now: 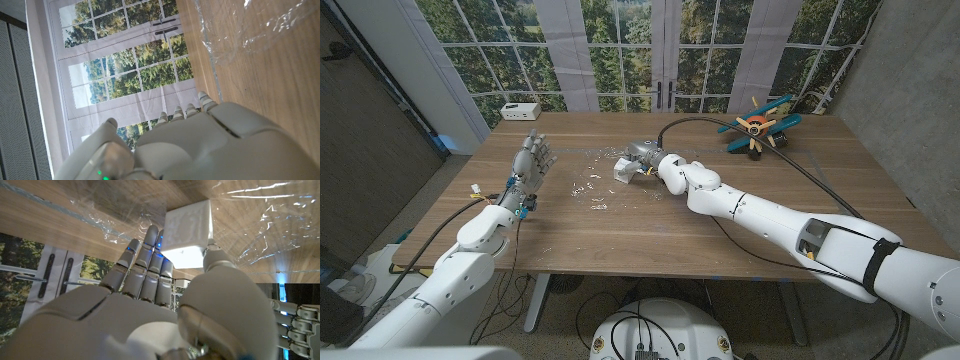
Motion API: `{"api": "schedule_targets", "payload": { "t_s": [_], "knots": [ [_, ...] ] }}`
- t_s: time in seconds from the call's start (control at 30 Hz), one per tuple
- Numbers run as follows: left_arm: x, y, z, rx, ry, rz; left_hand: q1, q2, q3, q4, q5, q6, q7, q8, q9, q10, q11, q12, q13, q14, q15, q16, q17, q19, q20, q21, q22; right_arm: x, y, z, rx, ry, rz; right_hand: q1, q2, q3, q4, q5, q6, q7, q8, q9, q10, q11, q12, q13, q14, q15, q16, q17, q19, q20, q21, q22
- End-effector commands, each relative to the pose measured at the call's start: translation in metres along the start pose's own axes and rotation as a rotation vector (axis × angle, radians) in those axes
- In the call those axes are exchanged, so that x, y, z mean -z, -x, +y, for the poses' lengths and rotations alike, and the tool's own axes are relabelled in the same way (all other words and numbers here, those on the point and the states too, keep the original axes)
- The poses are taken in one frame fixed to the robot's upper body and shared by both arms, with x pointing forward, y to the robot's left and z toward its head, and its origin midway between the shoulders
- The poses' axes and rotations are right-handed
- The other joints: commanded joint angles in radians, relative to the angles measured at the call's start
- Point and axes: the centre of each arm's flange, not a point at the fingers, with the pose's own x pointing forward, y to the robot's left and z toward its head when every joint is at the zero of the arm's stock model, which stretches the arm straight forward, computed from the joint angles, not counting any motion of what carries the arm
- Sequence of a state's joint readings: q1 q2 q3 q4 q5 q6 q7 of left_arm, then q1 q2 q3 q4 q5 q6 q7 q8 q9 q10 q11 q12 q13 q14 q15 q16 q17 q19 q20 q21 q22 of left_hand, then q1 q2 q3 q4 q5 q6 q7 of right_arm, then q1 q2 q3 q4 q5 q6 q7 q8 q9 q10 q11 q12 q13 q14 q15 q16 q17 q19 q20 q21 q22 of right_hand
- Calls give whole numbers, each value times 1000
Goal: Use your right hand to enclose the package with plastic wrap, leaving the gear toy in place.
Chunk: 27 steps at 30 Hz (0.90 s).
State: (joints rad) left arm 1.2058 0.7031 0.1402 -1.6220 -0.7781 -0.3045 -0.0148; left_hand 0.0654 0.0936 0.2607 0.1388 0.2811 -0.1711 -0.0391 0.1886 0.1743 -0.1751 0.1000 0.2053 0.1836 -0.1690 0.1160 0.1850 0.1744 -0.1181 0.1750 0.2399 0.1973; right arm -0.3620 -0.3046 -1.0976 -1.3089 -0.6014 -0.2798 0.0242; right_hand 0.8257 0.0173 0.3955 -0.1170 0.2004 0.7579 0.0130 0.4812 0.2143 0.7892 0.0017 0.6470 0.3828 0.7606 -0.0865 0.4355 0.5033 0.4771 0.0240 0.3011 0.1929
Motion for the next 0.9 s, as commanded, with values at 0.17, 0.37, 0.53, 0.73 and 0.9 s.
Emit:
{"api": "schedule_targets", "payload": {
  "t_s": [0.17, 0.37, 0.53, 0.73, 0.9],
  "knots": [
    [-1, -7, 0, 12, -1, 0, 10, 12, -2, -4, -2, -73, -4, -1, 3, -84, 6, -2, 4, -83, -4, -2, 3, 0, 6, -2, 6, 14, 7, 2, -37, 0, 40, 58, 64, -40, 15, 9, -156, -86, -125, -18, -214, -14, -135, -64, -68, -45, -79, -44, -8, 31, -2, 2],
    [0, -10, -1, 15, 0, 1, 10, 12, -2, -4, -2, -71, -4, -1, 3, -84, 7, -1, 4, -83, -3, -2, 3, 0, 6, -2, 6, 18, 10, 2, -60, -15, 43, -17, 26, -83, 40, 17, -247, -87, -181, -21, -293, -11, -197, -89, -110, -33, -104, -52, -32, 48, -14, 2],
    [0, -14, -2, 20, 1, 3, 10, 12, -3, -4, -3, -70, -3, -1, 3, -84, 7, -1, 4, -83, -3, -2, 3, 1, 6, -2, 6, 22, 12, -1, -67, -38, 30, -101, -15, -134, 70, 25, -299, -79, -217, -21, -330, -1, -236, -105, -144, -21, -119, -53, -54, 63, -25, 2],
    [-1, -18, -1, 21, 0, 3, 10, 12, -3, -4, -3, -70, -4, -1, 3, -84, 5, -1, 4, -83, -3, -2, 3, 0, 6, -2, 6, 27, 16, -5, -89, -103, -4, -210, -66, -201, 108, 40, -363, -68, -258, -19, -380, 9, -282, -119, -205, 11, -142, -51, -108, 87, -49, 3],
    [1, -22, -2, 27, 4, 5, 10, 12, -3, -4, -3, -69, -3, -1, 3, -85, 6, -2, 4, -83, -2, -2, 3, 0, 6, -2, 6, 33, 18, -9, -89, -195, -40, -261, -82, -231, 129, 46, -385, -64, -270, -17, -398, 21, -300, -123, -231, 26, -150, -48, -135, 98, -61, 4]
  ]
}}
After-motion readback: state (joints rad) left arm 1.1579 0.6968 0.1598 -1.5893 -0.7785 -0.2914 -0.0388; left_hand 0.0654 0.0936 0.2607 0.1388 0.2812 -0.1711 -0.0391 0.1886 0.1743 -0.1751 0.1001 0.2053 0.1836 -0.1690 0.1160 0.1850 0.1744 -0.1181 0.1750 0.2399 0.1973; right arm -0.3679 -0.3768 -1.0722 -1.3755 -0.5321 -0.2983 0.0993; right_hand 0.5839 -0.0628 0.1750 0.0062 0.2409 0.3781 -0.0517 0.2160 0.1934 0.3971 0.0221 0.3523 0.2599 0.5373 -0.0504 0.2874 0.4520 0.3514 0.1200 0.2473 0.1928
